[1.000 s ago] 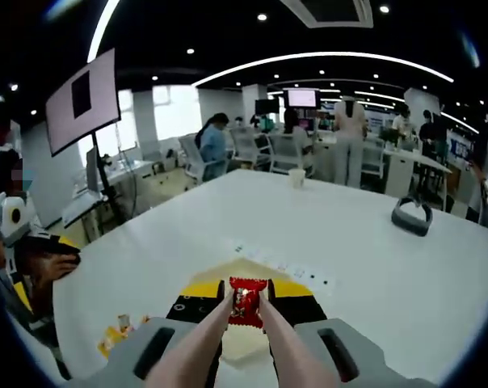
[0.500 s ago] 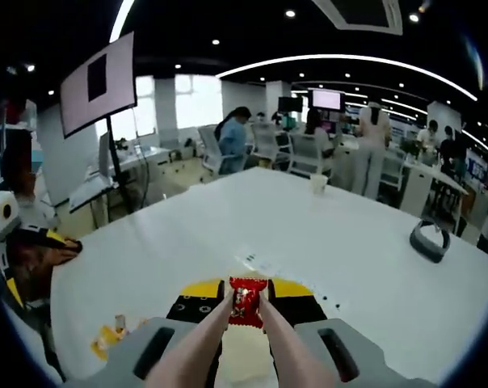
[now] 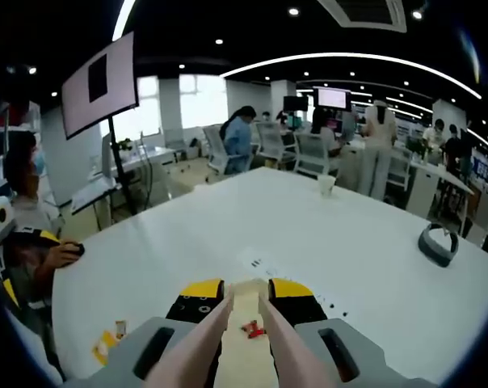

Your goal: Place the target food into the container with the food tongs after gripping and lifting it, then release it inside without dropping or visibly crushing the food.

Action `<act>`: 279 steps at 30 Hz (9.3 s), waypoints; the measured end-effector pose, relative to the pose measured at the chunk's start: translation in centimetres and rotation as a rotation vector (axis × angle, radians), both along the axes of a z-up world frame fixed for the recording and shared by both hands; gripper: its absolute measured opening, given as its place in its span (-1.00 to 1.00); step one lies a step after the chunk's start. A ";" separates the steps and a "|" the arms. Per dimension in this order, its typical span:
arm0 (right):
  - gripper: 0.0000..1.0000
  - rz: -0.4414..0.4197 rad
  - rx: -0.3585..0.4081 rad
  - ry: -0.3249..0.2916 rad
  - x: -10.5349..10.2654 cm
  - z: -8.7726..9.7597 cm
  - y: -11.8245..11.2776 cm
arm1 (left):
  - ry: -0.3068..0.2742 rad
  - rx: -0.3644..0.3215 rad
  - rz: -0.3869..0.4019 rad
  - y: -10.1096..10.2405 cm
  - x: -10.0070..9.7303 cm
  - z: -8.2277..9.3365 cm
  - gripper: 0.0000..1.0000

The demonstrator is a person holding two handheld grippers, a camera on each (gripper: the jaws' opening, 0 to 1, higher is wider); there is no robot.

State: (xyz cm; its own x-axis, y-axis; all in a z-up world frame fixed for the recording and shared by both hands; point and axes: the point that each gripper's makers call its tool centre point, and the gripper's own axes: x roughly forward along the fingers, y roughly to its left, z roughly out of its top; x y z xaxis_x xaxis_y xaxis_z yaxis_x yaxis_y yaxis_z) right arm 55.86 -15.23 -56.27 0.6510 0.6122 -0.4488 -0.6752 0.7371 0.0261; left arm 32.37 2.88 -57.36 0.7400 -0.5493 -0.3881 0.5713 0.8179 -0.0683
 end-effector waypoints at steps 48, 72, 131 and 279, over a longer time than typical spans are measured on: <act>-0.51 -0.162 0.052 -0.042 -14.9 -1.0 -3.3 | 0.037 0.021 -0.165 1.9 -3.4 -1.6 0.99; -0.51 -0.374 0.108 0.021 -22.9 -3.9 -4.0 | 0.029 -0.003 -0.297 2.9 -3.7 -2.8 0.99; -0.51 -0.162 0.155 0.019 -23.1 -5.5 -12.2 | 0.122 -0.130 -0.020 -7.5 -5.6 -2.7 0.99; -0.49 0.215 -0.056 0.133 -23.1 -13.1 -3.6 | 0.187 -0.109 0.127 -2.9 -9.6 -3.6 0.92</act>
State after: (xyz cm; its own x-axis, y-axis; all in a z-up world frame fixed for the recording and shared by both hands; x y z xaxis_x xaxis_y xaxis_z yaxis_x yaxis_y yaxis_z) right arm 32.75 -18.87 -69.33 0.4415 0.7019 -0.5590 -0.8100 0.5797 0.0881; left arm 22.78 0.01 -60.99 0.7264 -0.5029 -0.4685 0.4340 0.8642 -0.2547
